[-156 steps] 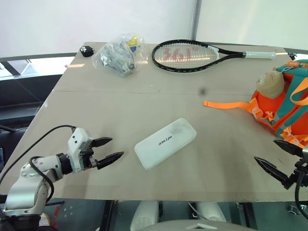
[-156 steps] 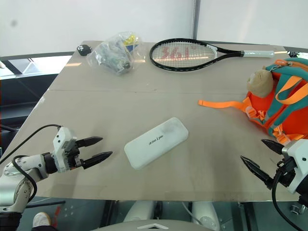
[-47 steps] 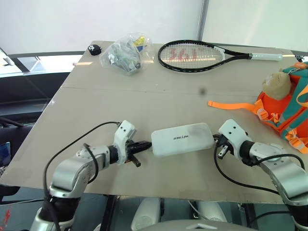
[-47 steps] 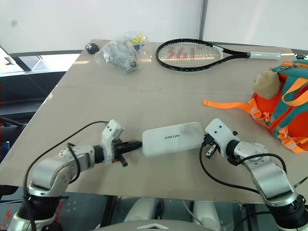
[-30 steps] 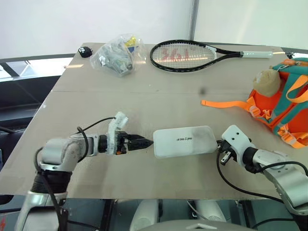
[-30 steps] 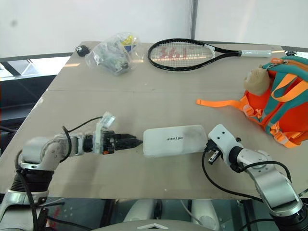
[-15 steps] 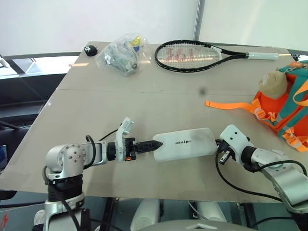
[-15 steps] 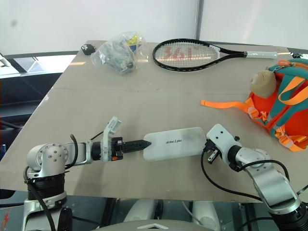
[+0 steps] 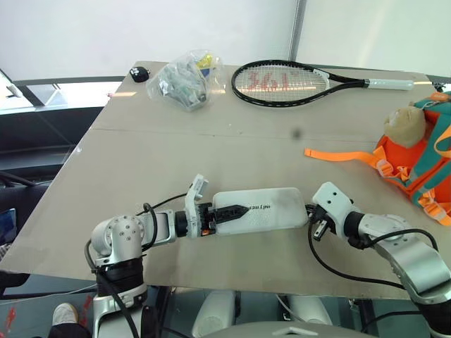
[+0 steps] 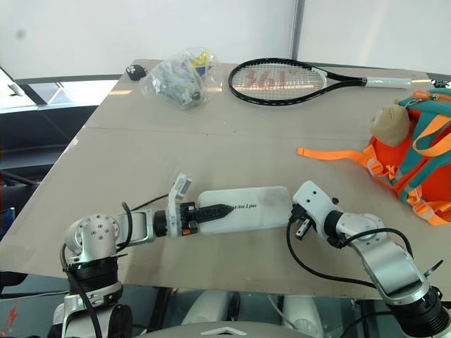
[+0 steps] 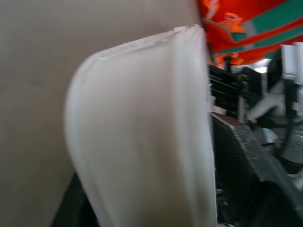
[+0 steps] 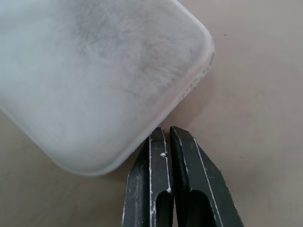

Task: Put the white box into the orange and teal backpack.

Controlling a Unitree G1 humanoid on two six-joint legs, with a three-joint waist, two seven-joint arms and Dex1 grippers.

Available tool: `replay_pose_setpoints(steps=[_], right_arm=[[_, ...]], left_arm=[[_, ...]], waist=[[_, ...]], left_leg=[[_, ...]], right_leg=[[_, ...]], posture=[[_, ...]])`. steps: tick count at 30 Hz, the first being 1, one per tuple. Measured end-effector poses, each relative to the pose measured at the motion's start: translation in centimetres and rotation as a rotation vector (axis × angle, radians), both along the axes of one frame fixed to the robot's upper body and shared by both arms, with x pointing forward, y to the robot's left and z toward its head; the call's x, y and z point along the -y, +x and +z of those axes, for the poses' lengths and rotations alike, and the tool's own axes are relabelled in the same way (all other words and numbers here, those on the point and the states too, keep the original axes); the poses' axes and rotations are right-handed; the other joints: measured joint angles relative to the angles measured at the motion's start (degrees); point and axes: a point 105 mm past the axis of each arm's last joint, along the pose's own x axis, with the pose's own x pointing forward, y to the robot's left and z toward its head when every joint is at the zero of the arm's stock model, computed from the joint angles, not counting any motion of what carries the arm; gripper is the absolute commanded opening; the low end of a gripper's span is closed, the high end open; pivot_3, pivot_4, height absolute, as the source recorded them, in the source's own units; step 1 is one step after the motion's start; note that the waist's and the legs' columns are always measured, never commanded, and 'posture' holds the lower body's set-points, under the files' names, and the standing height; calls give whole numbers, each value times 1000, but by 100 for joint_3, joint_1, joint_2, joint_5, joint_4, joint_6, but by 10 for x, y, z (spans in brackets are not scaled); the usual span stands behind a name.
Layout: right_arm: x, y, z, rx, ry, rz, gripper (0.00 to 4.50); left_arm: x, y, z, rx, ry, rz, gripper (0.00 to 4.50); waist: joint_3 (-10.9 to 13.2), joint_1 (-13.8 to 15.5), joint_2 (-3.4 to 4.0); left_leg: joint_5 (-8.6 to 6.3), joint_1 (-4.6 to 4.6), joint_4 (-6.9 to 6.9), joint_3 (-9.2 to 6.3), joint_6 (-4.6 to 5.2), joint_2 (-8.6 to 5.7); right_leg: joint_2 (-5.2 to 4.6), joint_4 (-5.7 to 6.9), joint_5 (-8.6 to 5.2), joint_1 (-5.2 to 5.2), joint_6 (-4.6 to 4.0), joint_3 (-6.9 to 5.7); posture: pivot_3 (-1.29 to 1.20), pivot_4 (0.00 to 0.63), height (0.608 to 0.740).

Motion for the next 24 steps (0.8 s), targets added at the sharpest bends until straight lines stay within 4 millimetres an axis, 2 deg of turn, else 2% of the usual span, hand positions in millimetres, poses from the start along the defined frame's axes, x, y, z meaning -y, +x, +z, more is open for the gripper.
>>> replay_pose_setpoints(steps=[2, 5, 7, 9, 11, 13, 16, 18, 19, 21, 24], right_arm=[[3, 1, 3, -3, 60, -35, 0], [12, -4, 12, -15, 129, -68, 719], [17, -9, 22, -1, 188, -99, 1588], [22, -18, 45, 55, 293, -126, 2496], [41, -35, 73, 131, 394, -188, 3510], [60, -52, 88, 174, 437, -263, 4444], [86, -75, 91, 162, 428, -376, 4500], [113, -84, 96, 178, 381, -495, 4500], [131, -85, 101, 207, 362, -573, 4500], [141, -82, 103, 222, 355, -619, 4500], [153, -66, 110, 255, 374, -657, 4500]], left_arm=[[3, -3, 3, 1, -30, -25, 997], [1, -3, 4, 8, -29, -28, 954], [0, 0, 6, 14, -35, -26, 954], [-2, 3, 9, 27, -40, -23, 954], [-10, 13, 19, 96, -51, 19, 953], [-22, 25, 36, 181, -65, 82, 952], [-29, 35, 62, 305, -94, 95, 952], [-34, 37, 74, 375, -79, 87, 952], [-33, 38, 82, 414, -80, 74, 952], [-29, 37, 86, 439, -86, 58, 952], [-19, 40, 97, 483, -111, 35, 952]], waist=[[1, -2, -1], [1, -8, -2], [3, 0, -1], [7, -14, 0], [11, -18, -1], [17, -20, -4], [21, -18, -3], [22, -38, -4], [29, -70, -16], [31, -93, -20], [37, -132, -29]], left_leg=[[0, -3, 5, 0, 0, -2], [0, -3, 6, -1, 0, -4], [0, -7, 6, -8, 0, -3], [0, -8, 5, -11, 0, 0], [0, -11, 4, -18, 0, 8], [-1, -13, -2, -17, 0, 14], [-2, -9, -9, -4, 2, 11], [-4, -6, -12, 15, 6, 11], [-9, -2, -11, 31, 17, 11], [-16, -2, -10, 38, 30, 12], [-12, 2, -9, 45, 38, 12]], right_leg=[[-2, -1, 0, 0, 0, 2], [-3, 0, 0, 1, 0, 3], [-2, 0, 0, 1, 0, -1], [2, 2, 1, -1, 0, 0], [4, 2, 1, -2, 0, 1], [9, 1, 0, -5, 0, 1], [9, -3, -1, -5, -1, 1], [10, -7, -1, -6, -1, 10], [10, -9, -4, -5, -7, 25], [10, -17, -12, -5, -21, 33], [14, -14, -11, -5, -22, 40]], posture=[[0, 150, 740], [0, 150, 740], [0, 150, 740], [0, 150, 740], [0, 150, 740], [0, 150, 740], [0, 150, 740], [0, 150, 740], [0, 150, 740], [0, 150, 740], [0, 150, 740]])
